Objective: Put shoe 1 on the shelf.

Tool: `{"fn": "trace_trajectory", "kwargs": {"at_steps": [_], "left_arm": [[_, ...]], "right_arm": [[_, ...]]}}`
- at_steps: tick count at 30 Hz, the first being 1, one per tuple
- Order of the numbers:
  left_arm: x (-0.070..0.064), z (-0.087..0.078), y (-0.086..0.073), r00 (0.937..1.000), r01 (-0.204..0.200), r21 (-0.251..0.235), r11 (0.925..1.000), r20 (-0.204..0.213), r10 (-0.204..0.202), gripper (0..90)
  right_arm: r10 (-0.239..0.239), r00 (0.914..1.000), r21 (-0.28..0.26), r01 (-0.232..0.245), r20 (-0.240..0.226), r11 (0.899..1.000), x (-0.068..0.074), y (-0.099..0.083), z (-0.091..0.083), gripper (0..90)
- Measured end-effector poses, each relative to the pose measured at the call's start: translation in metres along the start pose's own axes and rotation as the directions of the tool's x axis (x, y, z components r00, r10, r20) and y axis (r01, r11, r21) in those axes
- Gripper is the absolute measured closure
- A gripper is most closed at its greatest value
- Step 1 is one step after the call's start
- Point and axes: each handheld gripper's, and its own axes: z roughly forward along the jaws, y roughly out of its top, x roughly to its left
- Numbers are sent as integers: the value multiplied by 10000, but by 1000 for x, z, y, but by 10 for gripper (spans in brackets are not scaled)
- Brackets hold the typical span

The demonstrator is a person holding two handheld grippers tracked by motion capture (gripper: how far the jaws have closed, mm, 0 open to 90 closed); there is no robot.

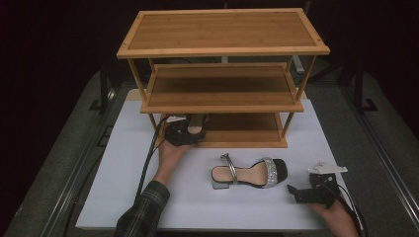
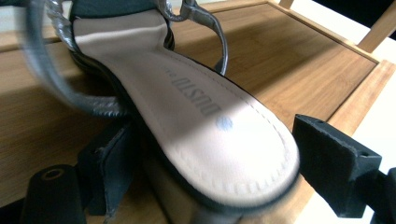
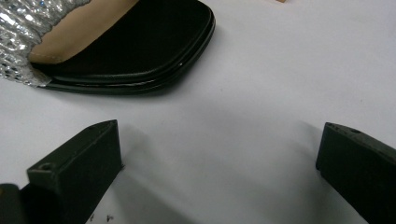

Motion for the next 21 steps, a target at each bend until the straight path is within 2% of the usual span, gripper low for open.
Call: {"fn": "trace_trajectory", "kwargs": {"at_steps": [1, 2, 4, 5, 7, 8, 9, 11, 12, 21], "left_arm": [[0, -4, -1, 10000, 57, 15, 10000, -16, -57, 173], [-2, -7, -3, 9993, 352, 105, 9993, 92, -353, 173], [0, -17, -7, 9998, -79, 122, 9999, -173, 81, 205], [2, -24, -10, 9999, -102, 116, 9999, -21, 102, 265], [2, -27, -11, 9998, -189, 105, 9998, 0, 189, 345], [1, -30, -12, 9997, -222, 70, 9997, 114, 221, 345], [2, -32, -13, 9992, -375, 19, 9993, 172, 375, 395], [1, -33, -13, 9982, -490, -31, 9988, 341, 491, 466], [-1, -32, -13, 9979, -575, -70, 9983, 281, 576, 486], [-15, -23, -11, 9976, -504, -152, 9986, 474, 510, 529]], "right_arm": [[4, 10000, -6, -4, -2, 10000, 0, 0, 0, 0], [1, 10000, -10, -1, 1, 10000, 0, 0, 0, 0], [-5, 10000, -13, 5, 3, 10000, 0, 0, 0, 0], [-9, 10000, -18, 9, 6, 10000, 0, 0, 0, 0], [-13, 10000, -18, 13, 9, 10000, 0, 0, 0, 0], [-13, 10000, -18, 13, 9, 10000, 0, 0, 0, 0], [-6, 10000, -18, 6, 8, 10000, 0, 0, 0, 0], [-4, 10000, -15, 4, 8, 10000, 0, 0, 0, 0], [-9, 10000, -16, 9, 9, 10000, 0, 0, 0, 0], [-2, 10000, -16, 2, 8, 10000, 0, 0, 0, 0]]}}
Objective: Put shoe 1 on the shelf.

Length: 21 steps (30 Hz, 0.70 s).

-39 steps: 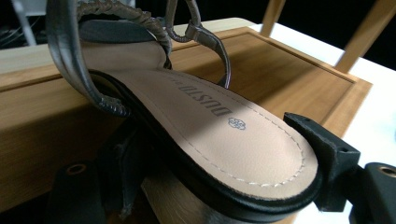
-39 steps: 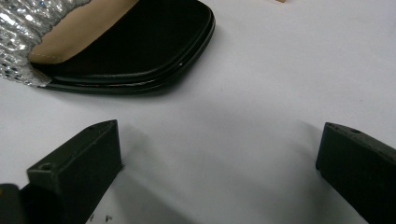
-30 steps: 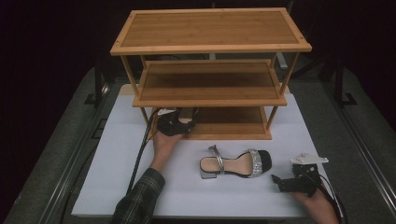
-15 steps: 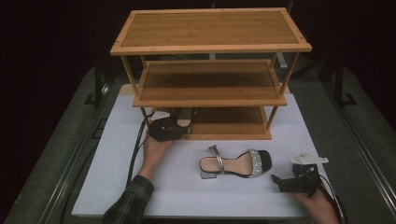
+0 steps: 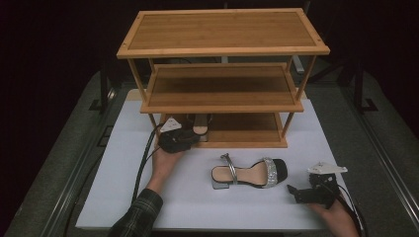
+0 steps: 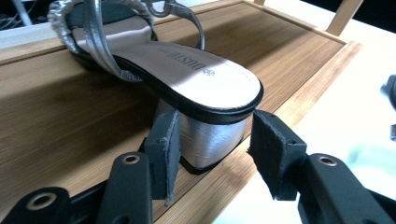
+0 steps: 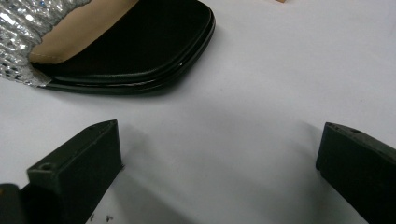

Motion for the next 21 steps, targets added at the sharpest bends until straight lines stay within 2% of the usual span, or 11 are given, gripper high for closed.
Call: {"fn": "trace_trajectory", "kwargs": {"at_steps": [6, 11, 15, 18, 21], "left_arm": [[-4, 6, 2, 9995, -287, 1, 9996, 146, 287, 552], [-4, 4, 1, 9989, -450, 79, 9990, 93, 450, 539], [-4, -5, 3, 9978, -664, 229, 9975, -59, 665, 483], [-6, -13, 2, 9982, -598, 324, 9977, -64, 600, 399], [-9, -19, 1, 9985, -546, 471, 9974, -35, 548, 377]], "right_arm": [[9, 10000, 4, -9, -3, 10000, 0, 0, 0, 0], [-6, 10000, 2, 6, -1, 10000, 0, 0, 0, 0], [7, 10000, 3, -7, -5, 10000, 0, 0, 0, 0], [4, 10000, 2, -4, 1, 10000, 0, 0, 0, 0], [10, 10000, 15, -10, -1, 10000, 0, 0, 0, 0]]}}
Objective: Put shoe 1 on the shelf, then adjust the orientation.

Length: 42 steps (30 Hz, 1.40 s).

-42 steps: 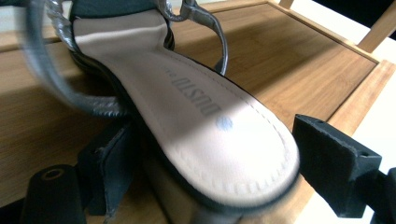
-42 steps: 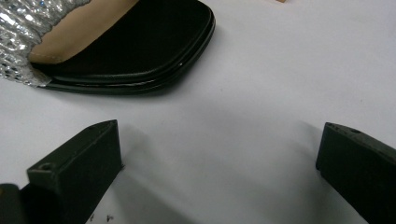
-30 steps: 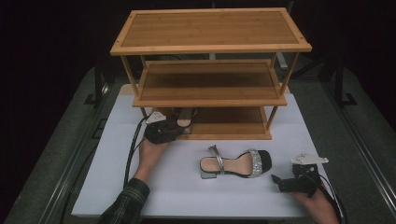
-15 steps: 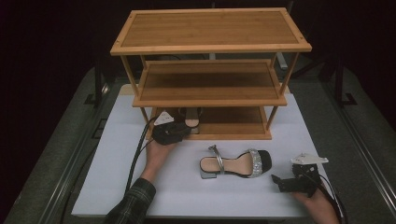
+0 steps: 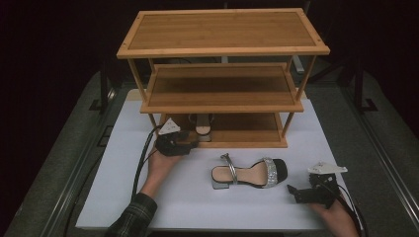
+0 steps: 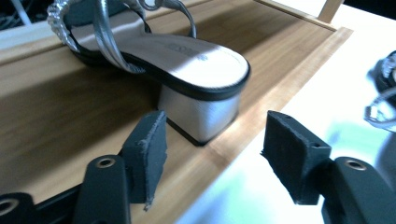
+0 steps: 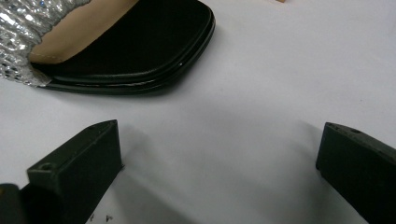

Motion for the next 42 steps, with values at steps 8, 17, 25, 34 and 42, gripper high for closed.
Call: {"fn": "trace_trajectory", "kwargs": {"at_steps": [8, 17, 25, 34, 42], "left_arm": [[-9, -18, -5, 9995, 201, 596, 9980, 242, -216, 274], [-20, -46, -16, 9999, 60, 997, 9950, 109, -71, 185], [-25, -77, -34, 9994, -5, 1450, 9894, -350, 56, 147], [-28, -111, -59, 9966, -13, 1761, 9844, -813, 159, 132], [-25, -141, -87, 9901, 102, 1837, 9829, -1398, 158, 132]], "right_arm": [[5, 10000, 5, -5, -4, 10000, 0, 0, 0, 0], [1, 10000, 55, -1, 6, 10000, 0, 0, 0, 0], [27, 10000, 60, -27, -14, 10000, 0, 0, 0, 0], [70, 10000, 279, -70, -29, 9996, 0, 3, -1, 1], [298, 9973, 333, -276, -667, 9991, -1, 6, -14, 220]]}}
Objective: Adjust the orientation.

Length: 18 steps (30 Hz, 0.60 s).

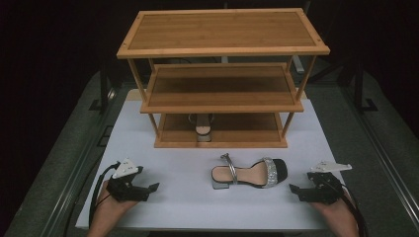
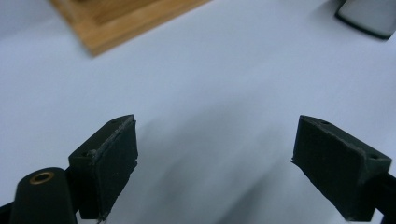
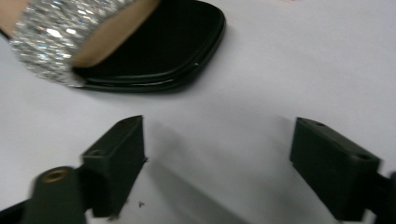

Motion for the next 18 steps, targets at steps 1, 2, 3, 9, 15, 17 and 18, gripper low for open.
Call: {"fn": "trace_trajectory", "kwargs": {"at_steps": [1, 2, 3, 9, 15, 17, 18], "left_arm": [[2, -2, -6, 9999, 43, 82, 10000, -93, -42, 132], [2, -2, -6, 9999, 43, 82, 10000, -93, -42, 132], [4, -3, -10, 9999, 126, 81, 9999, -81, -125, 132], [5, 2, -20, 9997, -3, 403, 9992, -244, 12, 130], [5, 2, -20, 9997, -8, 425, 9991, -249, 19, 130], [5, 2, -20, 9997, 1, 417, 9991, -240, 9, 130], [5, 2, -20, 9997, 4, 420, 9991, -237, 6, 130]], "right_arm": [[-109, 9993, -179, 103, -361, 9998, 2, 0, -3, 306], [-109, 9993, -179, 103, -361, 9998, 2, 0, -3, 306], [-121, 9986, -247, 108, -510, 9996, 4, 0, -5, 368], [-418, 9822, -501, 332, -1830, 9982, 18, 2, -8, 831], [-444, 9756, -213, 408, -2148, 9989, 26, 5, 1, 898], [-480, 9771, -186, 451, -2074, 9988, 27, 8, 6, 898], [-491, 9769, -205, 458, -2079, 9987, 27, 9, 7, 898]]}}
